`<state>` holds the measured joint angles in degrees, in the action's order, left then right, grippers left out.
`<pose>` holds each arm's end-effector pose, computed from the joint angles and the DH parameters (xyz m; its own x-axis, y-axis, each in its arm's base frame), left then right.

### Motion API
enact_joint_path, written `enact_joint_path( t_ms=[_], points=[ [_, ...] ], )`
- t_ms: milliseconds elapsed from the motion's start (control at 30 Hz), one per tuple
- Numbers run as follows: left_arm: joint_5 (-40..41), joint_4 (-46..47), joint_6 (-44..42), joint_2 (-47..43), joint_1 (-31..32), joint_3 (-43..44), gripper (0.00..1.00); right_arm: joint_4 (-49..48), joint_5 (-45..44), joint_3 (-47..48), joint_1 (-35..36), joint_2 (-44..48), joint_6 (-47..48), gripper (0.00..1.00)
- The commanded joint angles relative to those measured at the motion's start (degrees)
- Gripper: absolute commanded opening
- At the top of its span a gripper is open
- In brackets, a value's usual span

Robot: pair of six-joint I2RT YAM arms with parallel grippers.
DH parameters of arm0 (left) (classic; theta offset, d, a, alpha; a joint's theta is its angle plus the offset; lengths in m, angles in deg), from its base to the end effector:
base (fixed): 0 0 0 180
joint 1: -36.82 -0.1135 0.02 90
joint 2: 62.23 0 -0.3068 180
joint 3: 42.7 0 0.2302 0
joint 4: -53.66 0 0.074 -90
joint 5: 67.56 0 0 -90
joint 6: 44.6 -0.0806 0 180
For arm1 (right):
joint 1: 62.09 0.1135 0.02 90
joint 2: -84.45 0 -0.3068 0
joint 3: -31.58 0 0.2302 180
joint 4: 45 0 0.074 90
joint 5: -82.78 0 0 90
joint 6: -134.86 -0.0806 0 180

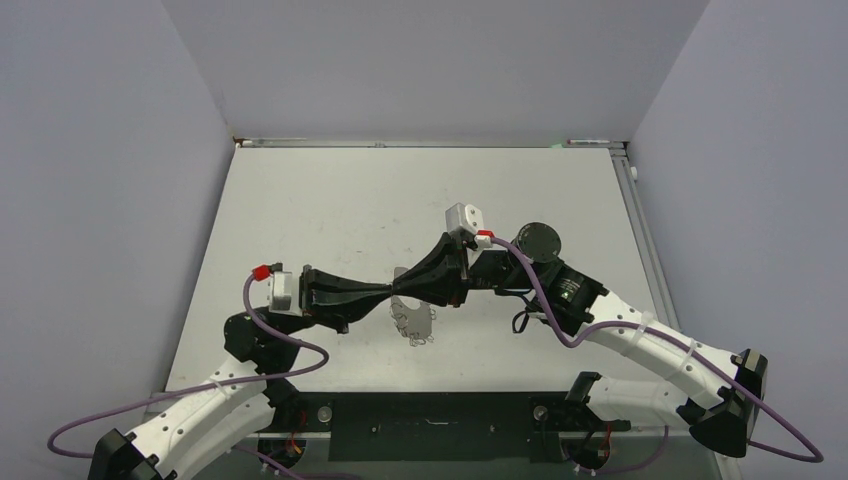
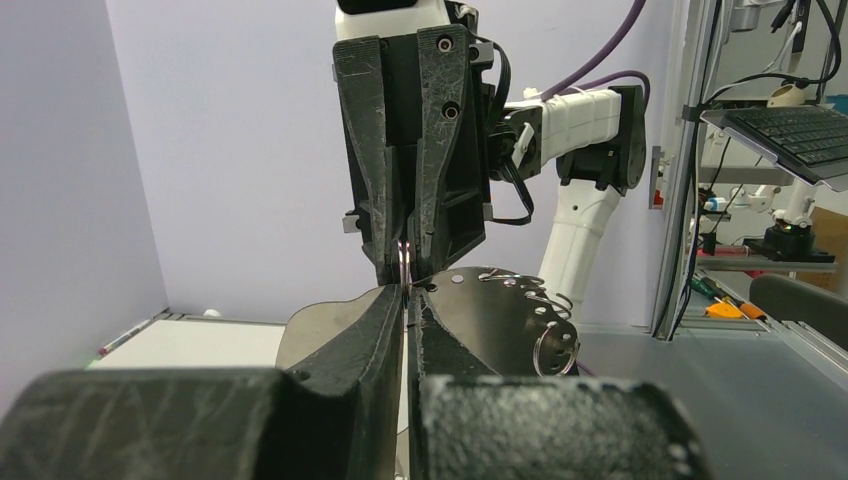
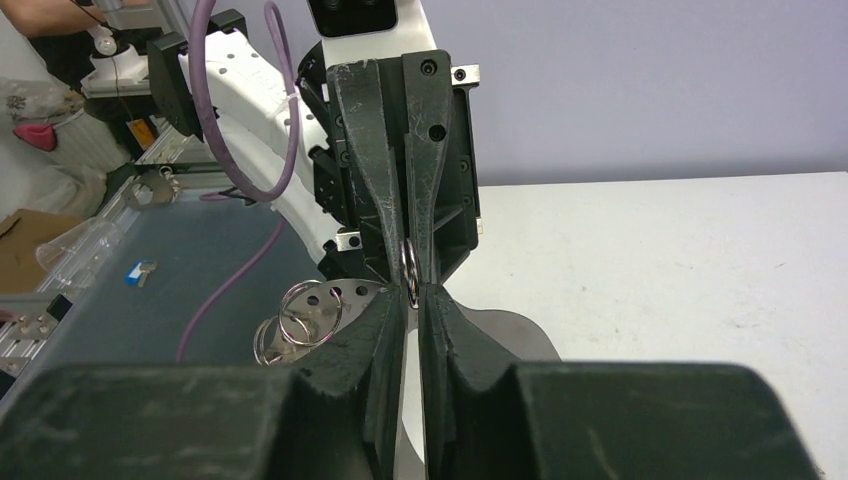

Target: Put the keys on the keyring

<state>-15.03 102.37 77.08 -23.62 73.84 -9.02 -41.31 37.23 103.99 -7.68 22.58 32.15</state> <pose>0.0577 -0.1049 0.3806 0.0350 -0.5484 -0.8355 0.9952 0.0954 -0.0210 0.0893 0.2217 0.4419 -0.1490 0.0616 -0.9869 -0.9763 -0.1676 0.1370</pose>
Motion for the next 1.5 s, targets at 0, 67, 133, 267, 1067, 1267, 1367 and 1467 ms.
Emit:
enact_joint_path(
  t_ms=[0,67,133,267,1067,1267,1367,1467],
  points=[
    [0.02,-1.22,-0.65,0.94,0.69,1.33,0.0,-0.72,-0.19,2.05,0.96,-0.91,0.84,0.09],
    [0.03,-2.2,-1.17,0.71,0.71,1.51,0.0,-0.44,-0.24,2.1,1.1,-1.04,1.29,0.05],
    [-0.05,-4.32,-2.26,0.27,0.76,1.91,0.0,0.2,-0.09,2.04,1.29,-1.26,2.08,0.05],
    [1.08,-13.12,-6.3,-1.72,0.78,3.29,0.0,2.76,0.16,2.03,1.55,-1.26,4.68,0.05],
    [5.14,-72.71,-38.94,-12.32,0.69,21.94,0.46,20.6,-8.76,4.24,1.53,1.87,15.6,0.05],
    [2.53,-81.92,-41.58,-6.36,0.75,28.61,0.38,24.28,-9.68,5.63,1.61,1.53,17.58,0.05],
    [0.29,-84.32,-41.38,-2.6,0.77,31.22,0.33,26.54,-10.44,6.66,1.66,1.38,19.08,0.05],
    [-2.19,-84.77,-40.5,0.49,0.78,32.9,0.32,29.57,-11.48,8.17,1.65,0.83,20.71,0.05]
  ],
)
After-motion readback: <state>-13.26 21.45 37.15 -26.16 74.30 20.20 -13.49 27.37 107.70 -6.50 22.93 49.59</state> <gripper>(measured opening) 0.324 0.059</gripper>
